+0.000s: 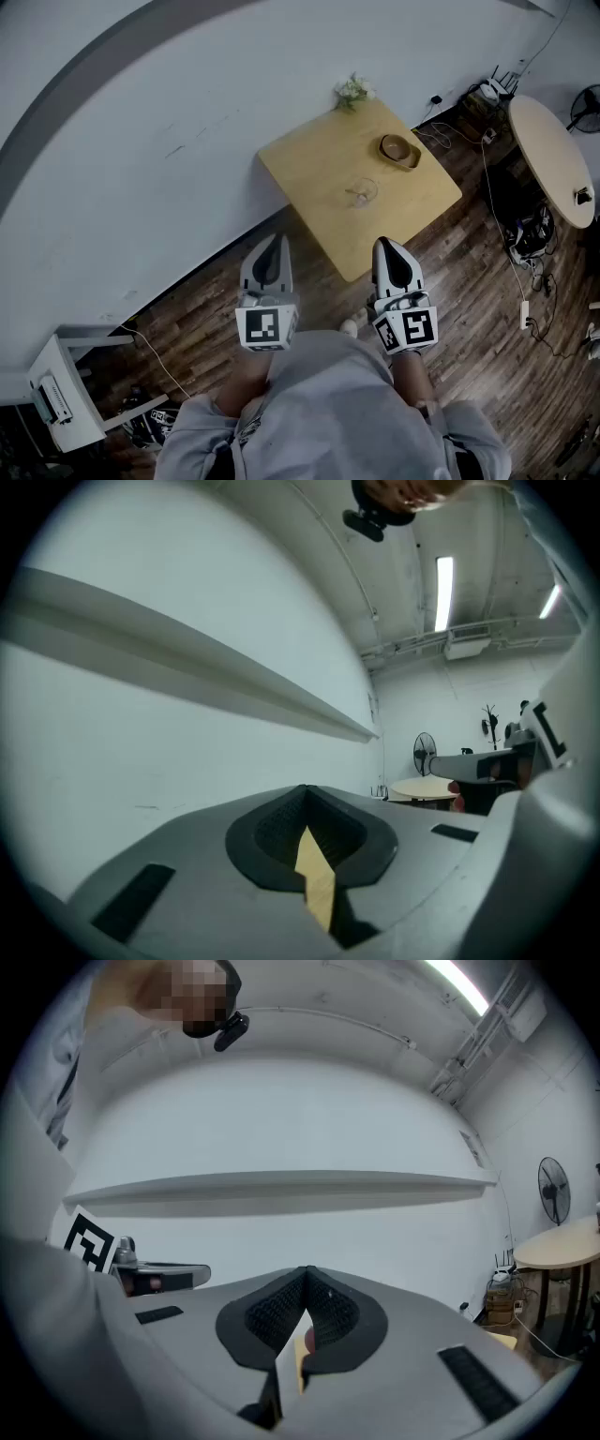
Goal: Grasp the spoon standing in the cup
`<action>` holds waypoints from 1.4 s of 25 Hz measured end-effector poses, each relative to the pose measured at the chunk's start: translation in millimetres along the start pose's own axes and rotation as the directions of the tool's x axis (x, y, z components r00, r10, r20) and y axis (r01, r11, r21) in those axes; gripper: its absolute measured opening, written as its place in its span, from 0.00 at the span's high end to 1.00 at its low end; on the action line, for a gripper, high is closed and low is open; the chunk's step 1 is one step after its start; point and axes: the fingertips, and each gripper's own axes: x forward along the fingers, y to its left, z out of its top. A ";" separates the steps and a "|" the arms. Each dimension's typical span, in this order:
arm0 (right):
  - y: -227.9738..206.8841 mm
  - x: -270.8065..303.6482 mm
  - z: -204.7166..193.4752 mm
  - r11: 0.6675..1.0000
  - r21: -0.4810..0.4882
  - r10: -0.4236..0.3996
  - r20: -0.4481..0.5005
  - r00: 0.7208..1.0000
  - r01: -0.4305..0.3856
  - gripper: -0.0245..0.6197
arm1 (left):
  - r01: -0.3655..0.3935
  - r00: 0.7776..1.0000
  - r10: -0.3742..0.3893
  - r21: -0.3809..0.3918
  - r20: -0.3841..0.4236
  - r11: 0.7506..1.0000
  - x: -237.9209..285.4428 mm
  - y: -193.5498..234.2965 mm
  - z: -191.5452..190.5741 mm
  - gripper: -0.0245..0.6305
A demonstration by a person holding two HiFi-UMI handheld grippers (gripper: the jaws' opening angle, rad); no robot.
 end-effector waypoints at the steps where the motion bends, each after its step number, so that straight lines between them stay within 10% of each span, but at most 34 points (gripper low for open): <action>1: -1.3 -1.3 0.2 1.000 -0.002 0.002 -0.002 1.000 -0.002 0.96 | -0.002 1.000 0.002 -0.003 0.001 1.000 0.6 -2.5 0.6 0.96; 23: -63.1 -42.5 -10.5 0.997 0.019 0.075 -0.038 0.996 -0.074 0.96 | -0.005 0.999 0.005 0.001 -0.035 1.000 3.5 -104.0 -1.6 0.96; 35: -71.4 -5.6 -24.5 1.000 -0.022 0.005 -0.082 0.997 -0.007 0.96 | 0.058 0.996 -0.062 -0.066 -0.062 0.996 36.2 -84.2 -19.5 0.96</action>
